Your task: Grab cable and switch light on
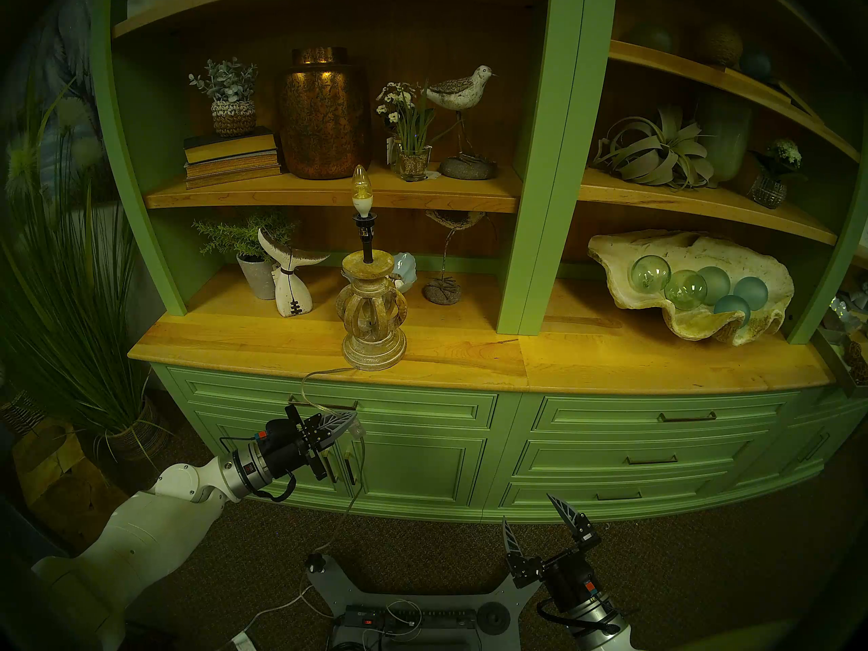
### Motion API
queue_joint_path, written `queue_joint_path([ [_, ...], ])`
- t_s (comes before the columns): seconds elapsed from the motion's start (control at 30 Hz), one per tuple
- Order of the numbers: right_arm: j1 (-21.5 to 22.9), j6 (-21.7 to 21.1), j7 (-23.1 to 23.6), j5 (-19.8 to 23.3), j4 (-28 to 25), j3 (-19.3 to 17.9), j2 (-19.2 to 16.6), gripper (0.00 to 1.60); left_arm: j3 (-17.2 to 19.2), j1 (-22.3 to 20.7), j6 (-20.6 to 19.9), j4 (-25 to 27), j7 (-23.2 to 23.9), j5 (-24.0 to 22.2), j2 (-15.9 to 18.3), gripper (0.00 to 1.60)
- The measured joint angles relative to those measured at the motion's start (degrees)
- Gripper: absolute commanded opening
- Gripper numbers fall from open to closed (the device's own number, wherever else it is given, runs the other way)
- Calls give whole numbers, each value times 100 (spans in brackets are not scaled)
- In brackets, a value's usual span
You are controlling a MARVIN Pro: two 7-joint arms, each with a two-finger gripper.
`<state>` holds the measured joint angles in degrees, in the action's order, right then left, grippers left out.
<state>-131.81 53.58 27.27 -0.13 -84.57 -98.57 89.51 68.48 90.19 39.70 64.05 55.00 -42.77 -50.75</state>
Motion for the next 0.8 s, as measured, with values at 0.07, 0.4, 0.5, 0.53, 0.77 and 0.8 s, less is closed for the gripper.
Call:
queue_joint_path([
  [0.07,0,0,0,0,-1,0,0,160,6,4,0,0,5,-9,0,0],
  [0.4,-1,-1,0,0,-2,0,0,160,43,8,8,-3,-4,-22,-1,0],
  [0.5,-1,-1,0,0,-2,0,0,160,56,8,10,20,-20,-22,5,0],
  [0.53,-1,-1,0,0,-2,0,0,160,59,8,10,28,-25,-21,7,0],
  [0.77,-1,0,1,0,-2,0,0,160,82,19,23,106,-118,-5,29,0],
  [0.8,-1,0,1,0,-2,0,0,160,86,23,29,112,-130,-3,32,0],
])
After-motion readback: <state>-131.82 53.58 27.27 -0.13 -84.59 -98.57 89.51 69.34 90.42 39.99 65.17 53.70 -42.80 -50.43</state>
